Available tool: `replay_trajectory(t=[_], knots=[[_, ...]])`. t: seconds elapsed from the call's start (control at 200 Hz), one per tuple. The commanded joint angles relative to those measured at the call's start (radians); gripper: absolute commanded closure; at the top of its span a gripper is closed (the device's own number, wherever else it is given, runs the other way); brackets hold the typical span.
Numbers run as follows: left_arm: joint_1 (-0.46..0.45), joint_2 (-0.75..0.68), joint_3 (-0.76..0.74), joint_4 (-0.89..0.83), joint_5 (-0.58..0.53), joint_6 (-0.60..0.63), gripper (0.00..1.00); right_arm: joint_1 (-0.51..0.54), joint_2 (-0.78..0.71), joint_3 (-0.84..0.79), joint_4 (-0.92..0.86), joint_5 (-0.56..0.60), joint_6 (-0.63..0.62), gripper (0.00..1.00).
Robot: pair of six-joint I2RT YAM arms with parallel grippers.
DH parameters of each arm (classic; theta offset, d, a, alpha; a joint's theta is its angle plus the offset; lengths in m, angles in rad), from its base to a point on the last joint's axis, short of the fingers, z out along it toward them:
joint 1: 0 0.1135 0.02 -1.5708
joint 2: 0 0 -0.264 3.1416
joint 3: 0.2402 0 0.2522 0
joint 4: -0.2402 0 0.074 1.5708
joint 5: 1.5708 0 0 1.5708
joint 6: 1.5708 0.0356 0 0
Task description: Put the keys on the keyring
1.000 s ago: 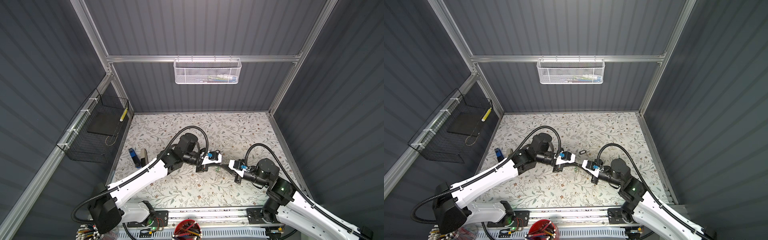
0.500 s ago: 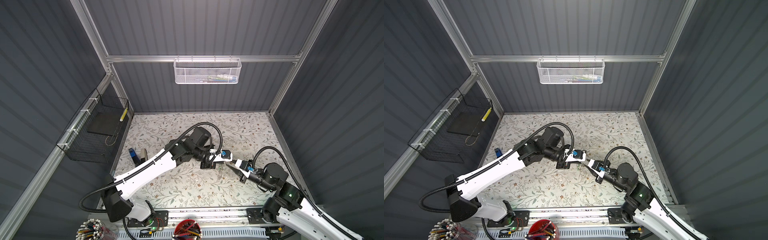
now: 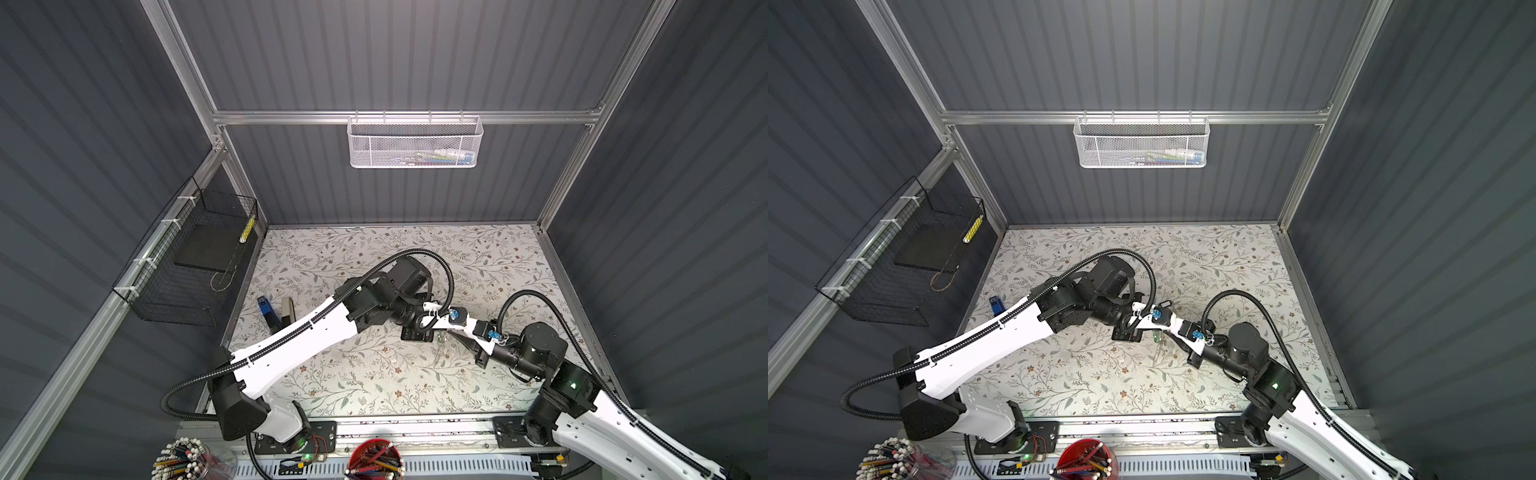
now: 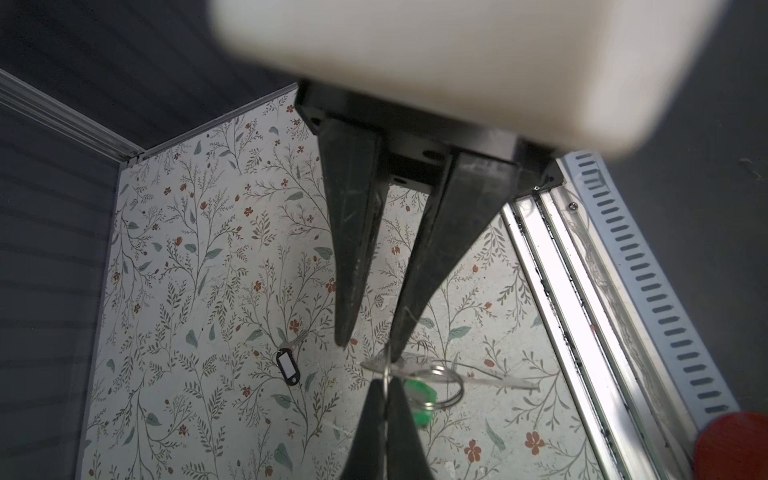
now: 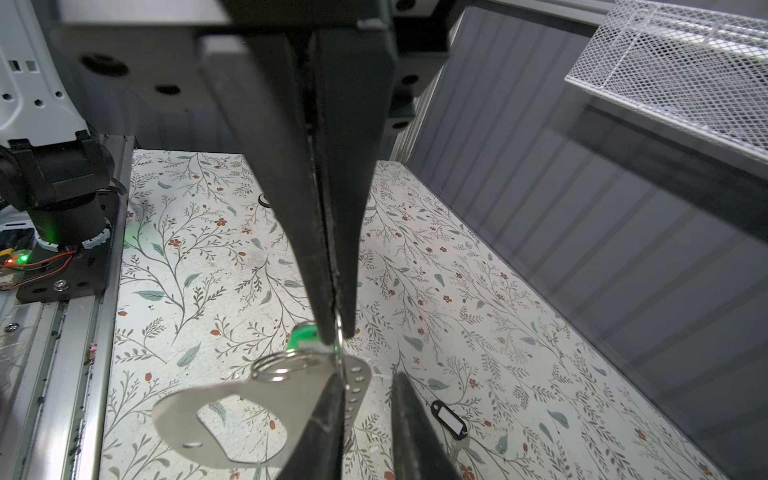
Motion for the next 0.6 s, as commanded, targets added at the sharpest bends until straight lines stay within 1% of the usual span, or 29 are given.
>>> replay_trajectory(t=[0.0, 0.03, 0.045, 0.095, 0.145, 0.205, 0.33, 0.595], knots=[[-0.011, 0.022, 0.034, -0.028, 0.001, 0.025, 1.0, 0.0, -0.008, -0.007, 0.079, -0.021, 0.03, 0.79], [-0.012, 0.024, 0.035, -0.029, 0.001, 0.03, 1.0, 0.0, -0.007, -0.009, 0.085, -0.022, 0.033, 0.8], [-0.012, 0.025, 0.035, -0.029, -0.028, 0.03, 1.0, 0.0, -0.007, -0.009, 0.087, -0.023, 0.033, 0.8], [-0.012, 0.028, 0.037, -0.032, -0.041, 0.031, 1.0, 0.001, -0.006, -0.011, 0.091, -0.03, 0.036, 0.8], [-0.012, 0.03, 0.038, -0.034, -0.047, 0.03, 1.0, 0.001, -0.005, -0.011, 0.091, -0.034, 0.037, 0.78], [-0.012, 0.031, 0.039, -0.03, -0.053, 0.027, 1.0, 0.0, -0.007, -0.014, 0.095, -0.041, 0.037, 0.73], [-0.012, 0.018, 0.021, 0.008, -0.079, 0.008, 1.0, 0.001, -0.012, -0.025, 0.114, -0.057, 0.038, 0.71], [-0.013, 0.013, 0.019, -0.003, -0.051, 0.031, 1.0, 0.001, -0.015, -0.027, 0.137, -0.039, 0.048, 0.82]])
